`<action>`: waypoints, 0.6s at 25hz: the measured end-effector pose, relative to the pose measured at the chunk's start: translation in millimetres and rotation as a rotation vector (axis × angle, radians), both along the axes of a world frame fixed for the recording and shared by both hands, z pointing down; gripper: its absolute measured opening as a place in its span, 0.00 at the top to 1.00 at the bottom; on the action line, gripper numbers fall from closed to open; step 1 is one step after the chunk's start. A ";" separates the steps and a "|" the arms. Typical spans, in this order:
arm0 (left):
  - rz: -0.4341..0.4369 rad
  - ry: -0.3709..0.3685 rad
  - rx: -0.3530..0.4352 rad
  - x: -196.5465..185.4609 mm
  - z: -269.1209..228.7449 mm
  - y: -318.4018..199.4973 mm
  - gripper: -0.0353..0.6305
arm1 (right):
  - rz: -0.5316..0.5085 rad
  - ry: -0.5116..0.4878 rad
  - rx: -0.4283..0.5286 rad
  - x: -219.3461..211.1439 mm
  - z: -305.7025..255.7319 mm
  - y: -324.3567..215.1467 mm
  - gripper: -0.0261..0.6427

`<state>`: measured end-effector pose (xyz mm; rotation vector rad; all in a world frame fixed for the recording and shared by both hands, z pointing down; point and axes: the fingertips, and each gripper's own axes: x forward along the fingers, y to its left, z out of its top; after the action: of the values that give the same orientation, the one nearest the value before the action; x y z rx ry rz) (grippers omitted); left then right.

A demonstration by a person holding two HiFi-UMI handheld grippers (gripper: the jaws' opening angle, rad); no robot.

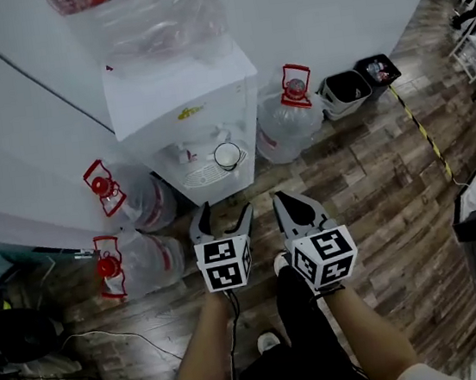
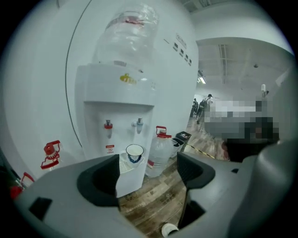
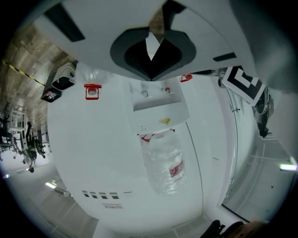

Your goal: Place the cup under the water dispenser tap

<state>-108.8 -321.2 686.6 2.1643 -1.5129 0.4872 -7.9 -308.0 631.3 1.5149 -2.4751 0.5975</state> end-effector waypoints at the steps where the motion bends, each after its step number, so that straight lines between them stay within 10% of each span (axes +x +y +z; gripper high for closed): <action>1: 0.013 0.002 0.008 -1.0 -11.7 10.0 0.30 | 0.006 -0.001 0.003 0.1 -9.7 9.1 0.93; 15: 0.077 -0.037 0.055 -33.5 -175.4 186.4 0.52 | 0.014 -0.008 0.051 -13.5 -158.1 156.8 0.93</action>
<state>-142.3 -134.8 511.2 2.2745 -1.4838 0.5197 -21.4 -151.2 473.2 1.5518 -2.5063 0.5469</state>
